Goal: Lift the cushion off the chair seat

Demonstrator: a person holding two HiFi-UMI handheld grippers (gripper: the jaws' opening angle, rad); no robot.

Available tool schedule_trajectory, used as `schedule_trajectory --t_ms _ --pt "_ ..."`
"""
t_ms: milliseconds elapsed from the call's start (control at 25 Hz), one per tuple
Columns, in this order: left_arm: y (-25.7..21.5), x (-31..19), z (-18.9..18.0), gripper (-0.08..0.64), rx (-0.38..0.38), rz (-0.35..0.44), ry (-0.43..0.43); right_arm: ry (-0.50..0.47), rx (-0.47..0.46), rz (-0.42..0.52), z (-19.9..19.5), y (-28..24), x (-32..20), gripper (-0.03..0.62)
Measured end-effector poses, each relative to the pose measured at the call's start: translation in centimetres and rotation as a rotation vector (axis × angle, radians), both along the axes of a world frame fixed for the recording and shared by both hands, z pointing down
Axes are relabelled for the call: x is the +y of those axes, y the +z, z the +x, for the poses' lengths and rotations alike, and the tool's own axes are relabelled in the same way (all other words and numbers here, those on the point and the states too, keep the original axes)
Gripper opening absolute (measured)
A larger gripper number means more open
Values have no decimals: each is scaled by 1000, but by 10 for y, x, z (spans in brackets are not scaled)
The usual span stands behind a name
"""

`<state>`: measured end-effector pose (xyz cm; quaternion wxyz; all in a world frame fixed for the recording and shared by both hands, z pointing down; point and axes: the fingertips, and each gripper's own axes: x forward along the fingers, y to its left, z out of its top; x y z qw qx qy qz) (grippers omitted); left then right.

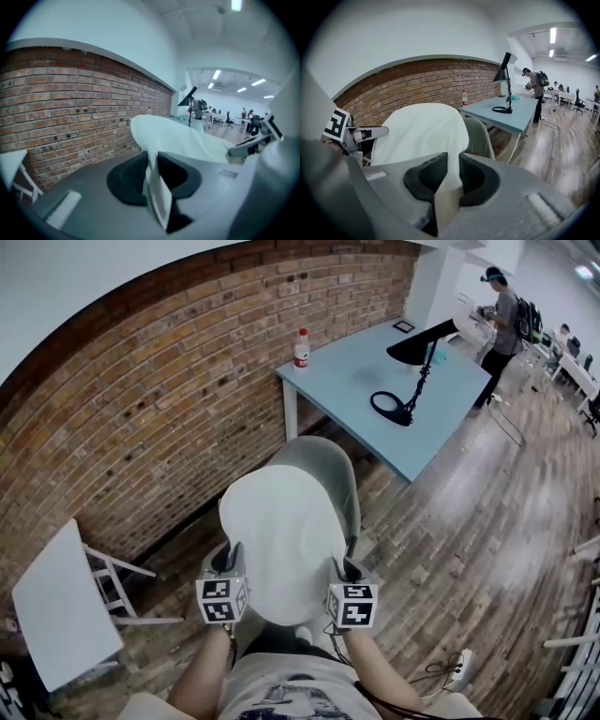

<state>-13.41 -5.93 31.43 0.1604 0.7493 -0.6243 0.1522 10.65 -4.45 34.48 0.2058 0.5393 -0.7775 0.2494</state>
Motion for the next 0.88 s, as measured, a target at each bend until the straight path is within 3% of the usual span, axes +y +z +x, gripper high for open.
schedule_trajectory --t_ms 280,880 --pt "-12 2 14 61 5 21 12 2 9 18 15 -12 -4 69" --pt "-6 2 -1 61 9 12 -13 -29 9 23 1 -11 -8 67"
